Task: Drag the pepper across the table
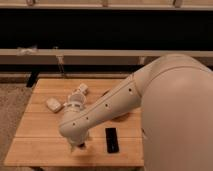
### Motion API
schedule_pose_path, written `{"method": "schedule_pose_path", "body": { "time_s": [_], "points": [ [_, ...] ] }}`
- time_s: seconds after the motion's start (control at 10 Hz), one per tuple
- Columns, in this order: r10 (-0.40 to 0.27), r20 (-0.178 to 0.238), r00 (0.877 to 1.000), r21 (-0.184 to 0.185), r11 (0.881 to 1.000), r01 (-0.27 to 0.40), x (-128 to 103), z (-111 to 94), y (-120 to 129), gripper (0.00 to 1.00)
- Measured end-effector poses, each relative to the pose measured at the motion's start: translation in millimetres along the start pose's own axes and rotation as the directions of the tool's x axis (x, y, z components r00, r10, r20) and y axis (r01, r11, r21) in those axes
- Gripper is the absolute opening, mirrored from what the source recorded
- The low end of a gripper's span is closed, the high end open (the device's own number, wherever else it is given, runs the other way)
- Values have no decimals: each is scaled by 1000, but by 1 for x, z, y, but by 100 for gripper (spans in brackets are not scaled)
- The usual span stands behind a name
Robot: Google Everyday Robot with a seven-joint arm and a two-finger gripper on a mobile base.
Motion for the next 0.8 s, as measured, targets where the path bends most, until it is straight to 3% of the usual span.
{"method": "schedule_pose_path", "body": {
  "time_s": [0.5, 0.8],
  "points": [
    [-108, 71, 992, -13, 994, 109, -17, -20, 12, 80],
    [-135, 76, 988, -23, 990, 137, -24, -23, 18, 80]
  ]
}}
